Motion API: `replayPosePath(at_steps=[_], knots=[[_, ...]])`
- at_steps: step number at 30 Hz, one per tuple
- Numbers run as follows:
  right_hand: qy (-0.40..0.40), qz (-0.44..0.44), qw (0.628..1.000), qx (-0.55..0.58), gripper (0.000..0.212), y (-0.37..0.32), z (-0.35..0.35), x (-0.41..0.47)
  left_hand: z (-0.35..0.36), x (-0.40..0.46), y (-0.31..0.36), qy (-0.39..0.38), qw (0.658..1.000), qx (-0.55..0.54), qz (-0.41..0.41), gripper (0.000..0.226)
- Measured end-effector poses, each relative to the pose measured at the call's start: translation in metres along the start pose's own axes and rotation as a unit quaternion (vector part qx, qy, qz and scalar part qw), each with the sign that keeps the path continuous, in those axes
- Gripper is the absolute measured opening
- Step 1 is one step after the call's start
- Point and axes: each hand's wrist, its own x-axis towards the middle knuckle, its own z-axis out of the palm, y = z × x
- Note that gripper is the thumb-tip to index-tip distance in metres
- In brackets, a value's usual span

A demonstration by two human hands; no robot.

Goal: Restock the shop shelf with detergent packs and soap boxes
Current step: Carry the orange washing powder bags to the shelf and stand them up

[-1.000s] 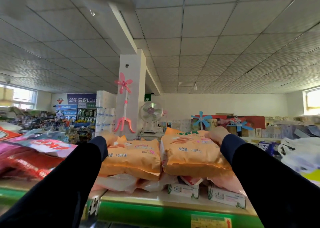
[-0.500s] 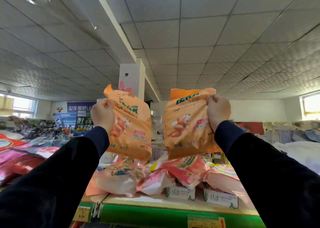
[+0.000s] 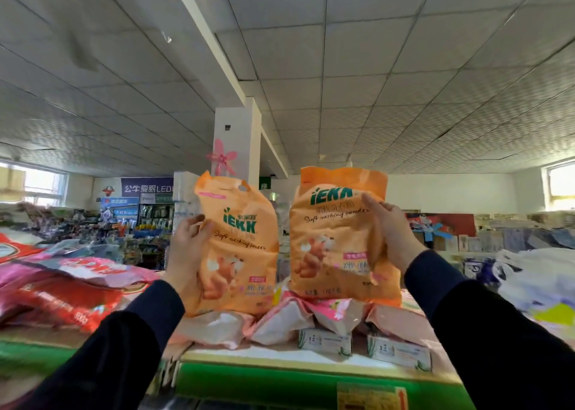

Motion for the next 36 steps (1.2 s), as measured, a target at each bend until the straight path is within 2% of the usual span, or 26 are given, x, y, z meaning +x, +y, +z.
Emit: replayPosePath(at_steps=[3,4,6,10,12,14,17,23,26,28,31,34,36], knots=[[-0.040,0.053,0.997,-0.038,0.082,-0.022,0.002,-0.001,-0.001,0.017,0.020,-0.084,0.988,-0.018,-0.131,0.063],[-0.033,0.065,0.997,-0.033,0.081,-0.027,0.004,0.001,-0.001,0.022,0.028,-0.121,0.977,-0.001,-0.175,0.071],[-0.028,0.098,0.995,0.022,0.071,-0.035,0.008,0.004,0.001,0.030,0.040,-0.159,0.964,0.036,-0.211,0.062],[-0.015,0.114,0.993,0.004,0.047,-0.043,0.018,0.015,0.018,0.046,0.054,-0.103,0.965,0.127,-0.205,0.033],[0.016,0.079,0.996,-0.043,0.036,-0.048,0.024,0.021,0.022,0.050,0.057,-0.084,0.965,0.160,-0.190,0.025],[0.052,0.005,0.993,-0.104,0.026,-0.057,0.029,0.027,0.022,0.053,0.060,-0.078,0.971,0.157,-0.163,0.020],[0.049,-0.082,0.986,-0.134,0.011,-0.072,0.031,0.034,0.022,0.054,0.063,-0.081,0.978,0.130,-0.141,0.020],[0.023,-0.138,0.983,-0.121,0.020,-0.068,0.023,0.036,0.020,0.049,0.056,-0.087,0.985,0.081,-0.127,0.025],[-0.025,-0.101,0.992,-0.070,0.021,-0.063,0.008,0.022,0.009,0.038,0.052,-0.150,0.972,0.094,-0.154,0.051],[-0.062,-0.063,0.993,-0.082,0.029,-0.053,-0.003,0.010,-0.001,0.025,0.048,-0.207,0.951,0.138,-0.181,0.064],[-0.096,-0.025,0.987,-0.123,0.051,-0.031,-0.013,-0.008,-0.015,0.007,0.038,-0.235,0.933,0.193,-0.193,0.061],[-0.104,-0.003,0.986,-0.129,0.055,-0.019,-0.017,-0.025,-0.023,-0.006,0.030,-0.253,0.926,0.214,-0.178,0.054],[-0.120,0.003,0.978,-0.168,0.054,-0.015,-0.021,-0.034,-0.023,-0.014,0.024,-0.244,0.936,0.201,-0.157,0.046]])
